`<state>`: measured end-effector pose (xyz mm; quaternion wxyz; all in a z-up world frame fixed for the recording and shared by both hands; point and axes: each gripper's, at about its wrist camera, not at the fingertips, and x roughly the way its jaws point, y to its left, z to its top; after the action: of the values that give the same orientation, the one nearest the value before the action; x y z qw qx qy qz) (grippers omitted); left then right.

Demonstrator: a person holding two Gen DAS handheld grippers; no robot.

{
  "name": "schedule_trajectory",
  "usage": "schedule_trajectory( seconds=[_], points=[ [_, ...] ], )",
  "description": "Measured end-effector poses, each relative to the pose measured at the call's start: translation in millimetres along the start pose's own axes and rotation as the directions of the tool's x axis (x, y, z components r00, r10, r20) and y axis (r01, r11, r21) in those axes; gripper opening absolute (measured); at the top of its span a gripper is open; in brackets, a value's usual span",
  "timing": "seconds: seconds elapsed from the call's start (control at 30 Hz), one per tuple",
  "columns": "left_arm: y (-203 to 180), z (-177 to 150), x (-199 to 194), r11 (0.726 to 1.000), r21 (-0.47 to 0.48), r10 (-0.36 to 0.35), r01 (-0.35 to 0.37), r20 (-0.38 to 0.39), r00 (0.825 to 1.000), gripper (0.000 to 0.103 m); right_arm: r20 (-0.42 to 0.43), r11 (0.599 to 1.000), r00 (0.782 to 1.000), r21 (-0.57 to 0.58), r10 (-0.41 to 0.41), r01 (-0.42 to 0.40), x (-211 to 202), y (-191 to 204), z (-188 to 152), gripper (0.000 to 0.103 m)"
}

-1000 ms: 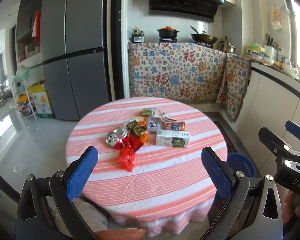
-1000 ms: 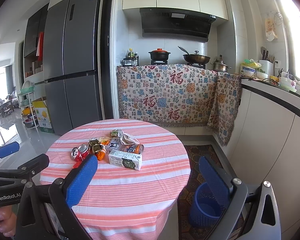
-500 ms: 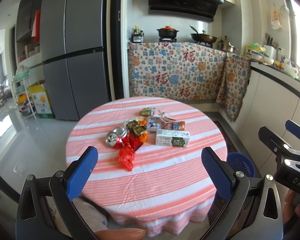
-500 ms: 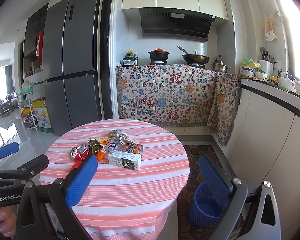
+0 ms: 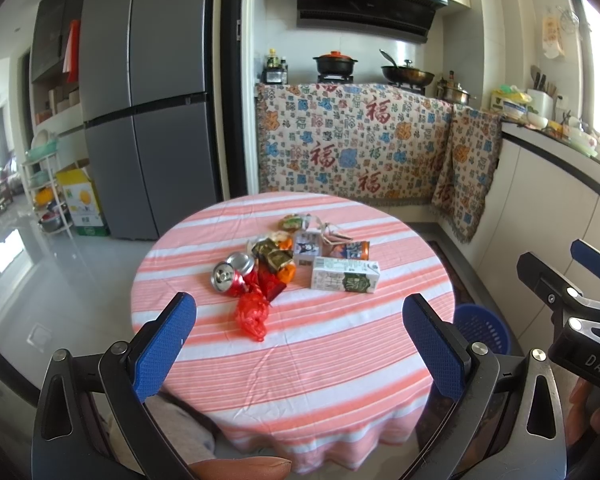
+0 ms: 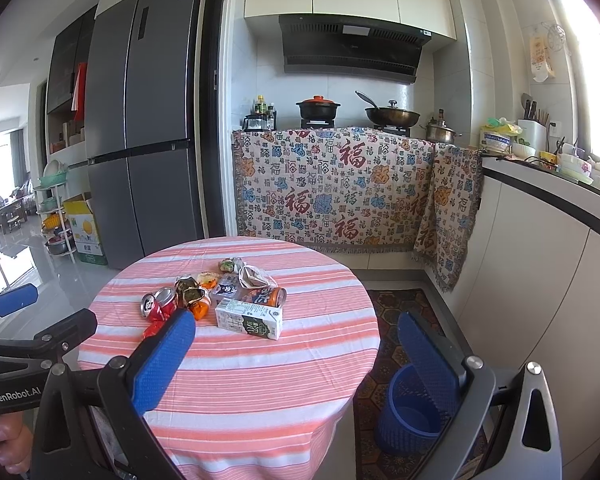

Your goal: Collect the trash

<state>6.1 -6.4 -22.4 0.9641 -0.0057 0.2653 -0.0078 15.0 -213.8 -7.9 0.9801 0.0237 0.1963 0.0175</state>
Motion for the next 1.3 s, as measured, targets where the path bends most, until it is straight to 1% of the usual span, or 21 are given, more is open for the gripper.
schedule_trajectory(
  seconds=[0.33, 0.63, 0.8, 0.93, 0.97, 1.13, 1.2, 1.3],
  points=[
    [-2.3, -8.3, 5.0, 1.000, -0.001, 0.003, -0.003, -0.006, 1.000, 0.103, -0.002, 1.000, 1.000, 0.001, 0.000, 0.000, 0.7, 0.1, -0.7, 0.103],
    [3.5, -14.9, 22.8, 1.000, -0.019, 0.011, -0.012, -0.044, 0.999, 0.103, -0.025, 1.000, 1.000, 0.006, -0.003, 0.003, 12.1, -0.4, -4.5, 0.103],
    [14.6, -22.3, 49.5, 0.999, -0.054, -0.011, 0.006, -0.094, 0.995, 0.103, -0.046, 1.000, 0.999, 0.010, 0.003, -0.002, 24.6, -0.7, -6.9, 0.103],
    [23.9, -30.2, 71.5, 0.998, -0.063, -0.020, 0.012, -0.127, 0.992, 0.103, -0.080, 1.000, 0.997, 0.002, 0.015, -0.014, 40.3, 1.1, -11.7, 0.103],
    [26.0, -31.9, 77.2, 0.997, -0.034, 0.067, -0.071, -0.092, 0.993, 0.103, -0.089, 1.000, 0.996, 0.001, 0.016, -0.016, 46.1, 1.2, -13.8, 0.103],
    [43.9, -45.5, 112.0, 0.994, -0.083, 0.052, -0.067, -0.163, 0.985, 0.103, -0.119, 0.999, 0.992, 0.000, 0.038, -0.039, 73.1, -0.6, -25.9, 0.103],
    [50.2, -49.7, 126.5, 0.993, -0.099, 0.049, -0.069, -0.191, 0.980, 0.103, -0.136, 0.998, 0.989, -0.001, 0.061, -0.062, 89.0, -1.2, -33.1, 0.103],
    [52.6, -52.3, 151.3, 0.991, -0.088, 0.079, -0.099, -0.215, 0.974, 0.103, -0.167, 0.995, 0.982, -0.015, 0.091, -0.095, 118.9, -2.5, -44.7, 0.103]
  ],
)
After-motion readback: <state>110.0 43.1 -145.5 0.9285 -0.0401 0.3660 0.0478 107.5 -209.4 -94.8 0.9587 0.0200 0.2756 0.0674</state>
